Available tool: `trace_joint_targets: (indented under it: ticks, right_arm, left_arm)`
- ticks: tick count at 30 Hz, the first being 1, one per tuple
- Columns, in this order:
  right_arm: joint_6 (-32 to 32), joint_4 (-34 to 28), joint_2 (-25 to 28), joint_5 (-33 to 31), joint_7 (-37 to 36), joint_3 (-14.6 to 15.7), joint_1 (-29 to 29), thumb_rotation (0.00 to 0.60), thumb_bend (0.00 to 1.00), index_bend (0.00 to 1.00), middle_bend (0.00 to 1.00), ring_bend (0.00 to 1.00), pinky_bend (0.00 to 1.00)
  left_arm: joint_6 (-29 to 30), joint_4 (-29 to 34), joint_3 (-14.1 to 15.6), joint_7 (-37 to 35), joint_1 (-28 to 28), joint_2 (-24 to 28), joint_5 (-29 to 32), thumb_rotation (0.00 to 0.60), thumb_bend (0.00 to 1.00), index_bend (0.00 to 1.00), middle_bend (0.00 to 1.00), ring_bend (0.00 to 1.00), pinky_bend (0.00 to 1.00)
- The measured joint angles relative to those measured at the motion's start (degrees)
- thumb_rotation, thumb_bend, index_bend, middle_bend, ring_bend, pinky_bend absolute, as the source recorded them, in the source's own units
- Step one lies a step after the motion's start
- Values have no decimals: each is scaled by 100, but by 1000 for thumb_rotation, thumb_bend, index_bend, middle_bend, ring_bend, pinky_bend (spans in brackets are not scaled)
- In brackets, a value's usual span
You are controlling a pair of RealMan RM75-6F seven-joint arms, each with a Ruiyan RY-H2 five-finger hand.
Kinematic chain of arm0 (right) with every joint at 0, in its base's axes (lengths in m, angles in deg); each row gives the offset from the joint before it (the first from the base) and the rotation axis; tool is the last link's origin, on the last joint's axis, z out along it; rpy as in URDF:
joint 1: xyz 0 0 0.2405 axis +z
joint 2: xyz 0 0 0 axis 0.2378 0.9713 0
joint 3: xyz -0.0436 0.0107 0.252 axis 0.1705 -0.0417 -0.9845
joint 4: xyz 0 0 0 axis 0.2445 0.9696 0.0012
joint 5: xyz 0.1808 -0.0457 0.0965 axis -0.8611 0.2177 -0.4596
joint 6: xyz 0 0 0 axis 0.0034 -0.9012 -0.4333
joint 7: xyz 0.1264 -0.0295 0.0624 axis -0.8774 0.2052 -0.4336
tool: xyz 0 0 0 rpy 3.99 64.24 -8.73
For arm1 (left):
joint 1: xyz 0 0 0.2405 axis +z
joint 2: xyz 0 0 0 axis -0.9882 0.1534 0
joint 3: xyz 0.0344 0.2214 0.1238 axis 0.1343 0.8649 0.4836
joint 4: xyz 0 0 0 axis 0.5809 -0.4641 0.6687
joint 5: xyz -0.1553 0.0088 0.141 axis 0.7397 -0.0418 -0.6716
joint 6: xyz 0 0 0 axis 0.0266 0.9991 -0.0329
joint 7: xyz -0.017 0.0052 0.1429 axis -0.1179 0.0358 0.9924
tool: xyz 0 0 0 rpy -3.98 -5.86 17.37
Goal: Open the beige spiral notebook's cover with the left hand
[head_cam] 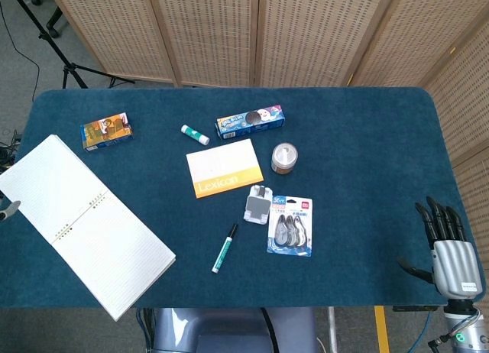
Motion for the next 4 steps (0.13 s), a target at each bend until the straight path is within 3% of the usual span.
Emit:
trace_joint_targets:
  ticks: [4]
  right_arm:
    - [-65, -7, 31, 10, -46, -19, -18, 600, 0, 0, 0, 0, 0]
  left_arm:
    - [492, 267, 511, -492, 289, 122, -729, 600, 0, 0, 0, 0, 0]
